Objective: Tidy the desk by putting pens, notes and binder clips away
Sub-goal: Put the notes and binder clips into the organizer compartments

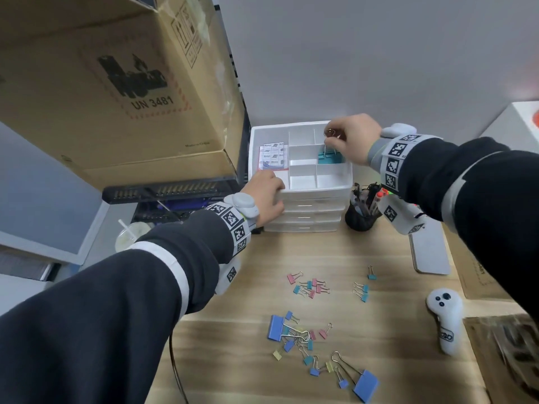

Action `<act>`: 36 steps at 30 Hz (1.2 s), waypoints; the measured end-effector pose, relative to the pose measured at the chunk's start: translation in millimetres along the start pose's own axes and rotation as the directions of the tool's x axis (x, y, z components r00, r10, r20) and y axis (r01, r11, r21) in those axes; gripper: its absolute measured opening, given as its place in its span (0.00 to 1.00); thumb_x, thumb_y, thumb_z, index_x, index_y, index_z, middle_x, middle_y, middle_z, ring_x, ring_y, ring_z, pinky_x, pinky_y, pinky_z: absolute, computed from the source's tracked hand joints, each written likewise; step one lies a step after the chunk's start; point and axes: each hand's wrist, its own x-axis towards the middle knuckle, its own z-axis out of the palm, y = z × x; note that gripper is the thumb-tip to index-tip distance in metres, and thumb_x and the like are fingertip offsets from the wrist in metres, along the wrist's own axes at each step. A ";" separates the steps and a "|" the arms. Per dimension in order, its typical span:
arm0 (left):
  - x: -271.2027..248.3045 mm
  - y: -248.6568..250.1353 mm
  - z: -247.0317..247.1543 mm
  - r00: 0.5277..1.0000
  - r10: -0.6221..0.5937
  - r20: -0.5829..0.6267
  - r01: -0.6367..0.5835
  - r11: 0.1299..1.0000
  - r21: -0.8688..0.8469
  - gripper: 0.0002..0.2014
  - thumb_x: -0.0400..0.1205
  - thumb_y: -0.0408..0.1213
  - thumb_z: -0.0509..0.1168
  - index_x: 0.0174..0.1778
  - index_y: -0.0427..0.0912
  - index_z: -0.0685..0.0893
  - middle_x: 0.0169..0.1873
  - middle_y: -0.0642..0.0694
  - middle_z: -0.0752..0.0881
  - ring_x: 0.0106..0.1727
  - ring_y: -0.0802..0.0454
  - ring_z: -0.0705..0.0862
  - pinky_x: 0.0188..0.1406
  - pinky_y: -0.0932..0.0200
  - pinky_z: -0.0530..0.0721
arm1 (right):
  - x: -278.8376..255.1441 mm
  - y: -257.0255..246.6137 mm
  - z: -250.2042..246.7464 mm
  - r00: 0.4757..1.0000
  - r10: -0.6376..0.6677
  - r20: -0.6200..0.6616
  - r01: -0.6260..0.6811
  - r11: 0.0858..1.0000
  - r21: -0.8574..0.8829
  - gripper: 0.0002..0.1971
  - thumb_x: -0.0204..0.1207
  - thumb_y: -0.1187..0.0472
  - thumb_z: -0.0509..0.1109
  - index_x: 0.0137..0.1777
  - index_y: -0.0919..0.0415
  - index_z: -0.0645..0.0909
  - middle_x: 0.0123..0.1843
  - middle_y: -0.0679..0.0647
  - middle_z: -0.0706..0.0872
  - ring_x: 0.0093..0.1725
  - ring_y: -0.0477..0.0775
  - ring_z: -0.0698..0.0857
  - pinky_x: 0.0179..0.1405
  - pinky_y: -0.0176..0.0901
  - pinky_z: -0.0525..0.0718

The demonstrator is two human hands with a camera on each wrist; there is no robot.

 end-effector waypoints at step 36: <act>-135.9 17.5 141.0 0.738 -0.035 0.674 -0.081 0.987 0.140 0.15 0.70 0.43 0.76 0.43 0.44 0.77 0.45 0.48 0.81 0.41 0.46 0.80 0.39 0.53 0.81 | -312.2 8.3 172.3 0.222 0.517 0.827 -0.087 0.855 -0.511 0.41 0.31 0.23 0.81 0.46 0.43 0.90 0.45 0.41 0.83 0.47 0.49 0.80 0.46 0.40 0.80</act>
